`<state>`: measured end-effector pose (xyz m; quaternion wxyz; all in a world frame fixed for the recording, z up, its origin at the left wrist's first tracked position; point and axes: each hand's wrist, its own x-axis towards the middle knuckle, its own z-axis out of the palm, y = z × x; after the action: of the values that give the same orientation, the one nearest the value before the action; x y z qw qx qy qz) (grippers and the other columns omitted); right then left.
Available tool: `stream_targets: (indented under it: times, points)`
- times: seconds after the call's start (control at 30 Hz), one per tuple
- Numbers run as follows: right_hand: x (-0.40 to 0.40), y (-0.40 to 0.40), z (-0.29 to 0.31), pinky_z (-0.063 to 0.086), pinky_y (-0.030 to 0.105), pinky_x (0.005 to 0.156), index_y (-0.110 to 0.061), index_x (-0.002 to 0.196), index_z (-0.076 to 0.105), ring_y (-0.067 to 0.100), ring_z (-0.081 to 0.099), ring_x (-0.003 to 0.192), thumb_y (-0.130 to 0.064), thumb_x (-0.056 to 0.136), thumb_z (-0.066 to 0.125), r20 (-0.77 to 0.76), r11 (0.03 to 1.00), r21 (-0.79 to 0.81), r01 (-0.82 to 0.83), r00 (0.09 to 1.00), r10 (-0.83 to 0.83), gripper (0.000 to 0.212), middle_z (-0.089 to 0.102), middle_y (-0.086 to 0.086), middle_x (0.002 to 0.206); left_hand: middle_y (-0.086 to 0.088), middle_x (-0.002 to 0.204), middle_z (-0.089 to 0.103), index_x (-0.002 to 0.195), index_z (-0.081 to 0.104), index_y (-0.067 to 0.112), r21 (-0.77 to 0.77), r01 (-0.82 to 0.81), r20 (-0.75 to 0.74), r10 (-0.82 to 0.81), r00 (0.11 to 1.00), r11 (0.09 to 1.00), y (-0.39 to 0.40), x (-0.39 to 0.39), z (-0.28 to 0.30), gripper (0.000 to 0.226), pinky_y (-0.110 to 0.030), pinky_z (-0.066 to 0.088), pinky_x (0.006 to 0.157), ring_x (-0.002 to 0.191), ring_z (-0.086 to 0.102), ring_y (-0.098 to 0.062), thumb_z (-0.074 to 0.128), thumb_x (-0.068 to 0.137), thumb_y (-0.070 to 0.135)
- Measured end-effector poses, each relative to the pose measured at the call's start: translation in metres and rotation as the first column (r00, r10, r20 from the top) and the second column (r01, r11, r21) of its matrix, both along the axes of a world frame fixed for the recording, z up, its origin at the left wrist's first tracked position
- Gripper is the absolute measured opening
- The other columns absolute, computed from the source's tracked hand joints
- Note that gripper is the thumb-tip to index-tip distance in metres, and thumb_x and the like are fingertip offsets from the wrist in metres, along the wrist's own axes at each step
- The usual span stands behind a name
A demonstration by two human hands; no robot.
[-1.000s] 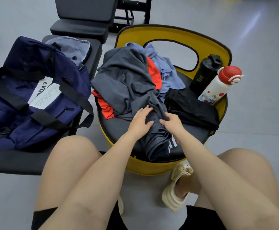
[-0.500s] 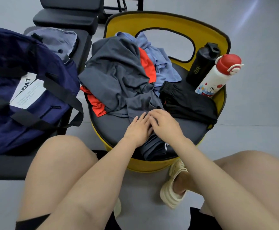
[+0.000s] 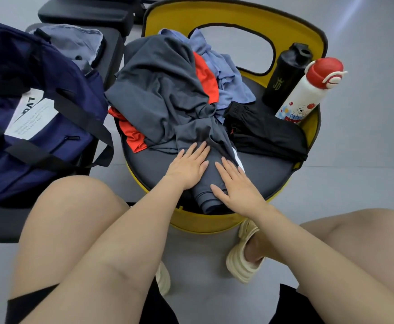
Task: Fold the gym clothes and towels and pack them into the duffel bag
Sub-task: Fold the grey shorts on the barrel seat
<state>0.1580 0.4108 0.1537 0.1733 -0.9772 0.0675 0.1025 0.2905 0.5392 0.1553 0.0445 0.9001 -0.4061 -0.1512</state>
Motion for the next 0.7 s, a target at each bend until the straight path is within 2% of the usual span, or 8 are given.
stream_targets:
  times: [0.07,0.13,0.2,0.27,0.3,0.4,0.5,0.7]
  points:
    - [-0.004,-0.001,0.008,-0.002,0.026,0.119,-0.023,0.154,0.006,0.009,-0.006,0.147,-0.064,0.093,0.022,-0.027,0.999,0.033,-0.013,1.000,0.014,0.075,-0.004,-0.003,0.161,0.005,0.160,-0.006,0.152,0.000,0.020,-0.006,-0.001,0.002,0.001,1.000,1.000,-0.001,0.000,0.003,0.053,-0.036,0.006,0.119,0.147,-0.004,-0.016,0.016,0.104,0.035]
    - [-0.006,-0.005,0.021,0.016,0.028,0.116,-0.025,0.147,0.037,0.012,0.013,0.146,-0.052,0.097,0.035,0.005,0.999,0.040,0.010,1.000,-0.011,0.057,0.021,-0.006,0.158,0.002,0.160,0.003,0.152,0.009,0.016,-0.073,-0.035,-0.021,0.033,0.999,0.997,-0.004,-0.003,0.007,0.052,-0.034,0.010,0.118,0.147,0.003,-0.017,0.024,0.104,0.029]
    - [-0.002,-0.010,0.027,0.037,0.031,0.103,-0.020,0.104,0.071,0.022,0.046,0.129,-0.049,0.096,0.034,0.188,0.995,0.019,0.100,0.977,-0.102,0.048,0.065,-0.004,0.122,-0.001,0.158,0.018,0.150,0.022,0.014,-0.212,-0.141,-0.112,0.119,0.987,0.967,-0.008,-0.014,0.012,0.049,-0.032,0.018,0.117,0.145,0.015,-0.018,0.032,0.102,0.017]
    - [0.005,-0.011,0.032,0.049,0.032,0.088,-0.008,0.070,0.067,0.028,0.064,0.092,-0.049,0.093,0.024,0.416,0.983,0.046,0.180,0.891,-0.183,0.063,0.069,0.004,0.074,-0.002,0.156,0.025,0.147,0.029,0.012,-0.297,-0.235,-0.209,0.177,0.962,0.926,-0.012,-0.029,0.014,0.047,-0.031,0.021,0.116,0.144,0.019,-0.017,0.034,0.100,0.011]
    - [0.010,-0.012,0.031,0.051,0.035,0.081,-0.006,0.069,0.067,0.027,0.066,0.083,-0.047,0.094,0.024,0.489,0.981,0.070,0.180,0.851,-0.192,0.065,0.069,0.006,0.072,-0.003,0.156,0.024,0.148,0.028,0.011,-0.303,-0.245,-0.230,0.179,0.957,0.921,-0.013,-0.036,0.013,0.048,-0.031,0.019,0.116,0.145,0.017,-0.017,0.033,0.101,0.014]
    - [0.030,-0.010,0.030,0.047,0.030,0.097,-0.007,0.099,0.075,0.020,0.064,0.109,-0.034,0.098,0.032,0.581,0.997,0.057,0.046,0.811,-0.071,0.051,0.072,0.005,0.108,-0.003,0.160,0.009,0.152,0.012,0.011,-0.269,-0.142,-0.175,0.096,0.980,0.953,-0.013,-0.045,0.004,0.055,-0.034,0.010,0.119,0.147,0.004,-0.017,0.028,0.102,0.029]
    - [0.056,-0.011,0.030,0.022,0.033,0.116,-0.009,0.124,0.064,0.019,0.041,0.136,-0.030,0.102,0.030,0.474,0.987,-0.060,-0.150,0.866,0.160,0.045,0.054,0.005,0.138,-0.001,0.160,0.003,0.153,0.007,0.014,-0.246,-0.038,-0.124,0.007,0.992,0.968,-0.006,-0.045,-0.002,0.058,-0.036,0.005,0.120,0.147,-0.002,-0.015,0.024,0.102,0.036]
    - [0.080,-0.027,0.008,-0.007,0.034,0.118,-0.023,0.153,0.008,0.013,-0.008,0.148,-0.034,0.105,0.019,0.072,0.971,-0.198,-0.131,0.986,0.148,0.051,-0.004,-0.004,0.161,-0.003,0.159,-0.009,0.151,-0.004,0.012,-0.150,0.049,-0.018,-0.052,0.998,0.987,0.010,-0.060,-0.005,0.061,-0.028,-0.005,0.117,0.146,-0.009,-0.013,0.019,0.102,0.041]
